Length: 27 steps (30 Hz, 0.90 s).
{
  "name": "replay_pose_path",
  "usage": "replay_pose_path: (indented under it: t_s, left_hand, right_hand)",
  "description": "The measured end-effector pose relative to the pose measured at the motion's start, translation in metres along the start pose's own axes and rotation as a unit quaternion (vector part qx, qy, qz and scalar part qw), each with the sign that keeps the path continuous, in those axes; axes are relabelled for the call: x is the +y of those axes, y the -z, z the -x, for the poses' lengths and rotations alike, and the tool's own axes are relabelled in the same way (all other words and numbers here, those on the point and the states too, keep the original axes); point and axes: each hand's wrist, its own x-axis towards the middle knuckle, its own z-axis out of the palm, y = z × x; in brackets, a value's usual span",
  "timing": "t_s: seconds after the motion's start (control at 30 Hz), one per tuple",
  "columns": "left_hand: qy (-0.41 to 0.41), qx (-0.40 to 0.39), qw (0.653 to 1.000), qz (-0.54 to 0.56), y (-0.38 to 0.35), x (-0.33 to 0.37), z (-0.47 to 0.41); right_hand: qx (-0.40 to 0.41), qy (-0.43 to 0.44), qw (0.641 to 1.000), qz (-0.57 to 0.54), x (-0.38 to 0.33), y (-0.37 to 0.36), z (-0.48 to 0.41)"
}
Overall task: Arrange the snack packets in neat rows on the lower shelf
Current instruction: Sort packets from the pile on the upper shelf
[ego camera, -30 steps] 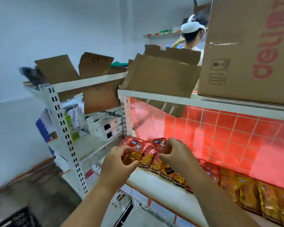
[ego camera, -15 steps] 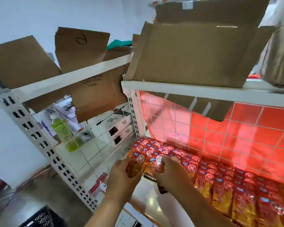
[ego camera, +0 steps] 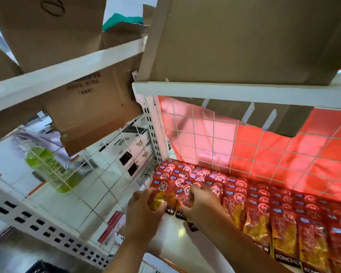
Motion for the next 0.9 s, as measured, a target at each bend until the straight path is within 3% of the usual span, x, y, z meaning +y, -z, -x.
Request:
replay_pose_path:
  t_s: [0.17,0.3,0.63,0.9]
  left_hand:
    - [-0.062,0.026,0.998,-0.006,-0.013,-0.023,-0.020]
    - [-0.061,0.016,0.998,0.007,-0.017,-0.036,-0.031]
    - [-0.048,-0.003,0.997,0.059,-0.019,-0.038,-0.035]
    - [-0.060,-0.021,0.994,0.088,-0.022,-0.044,-0.039]
  right_hand:
    - [0.078,-0.001,0.997,0.015,-0.006,-0.019,0.005]
    - [0.142,-0.017,0.989,0.025,-0.020,-0.038,0.012]
    - [0.221,-0.141,0.965,0.003,-0.069,-0.076,0.001]
    - [0.221,-0.205,0.952,0.041,-0.084,-0.078,-0.015]
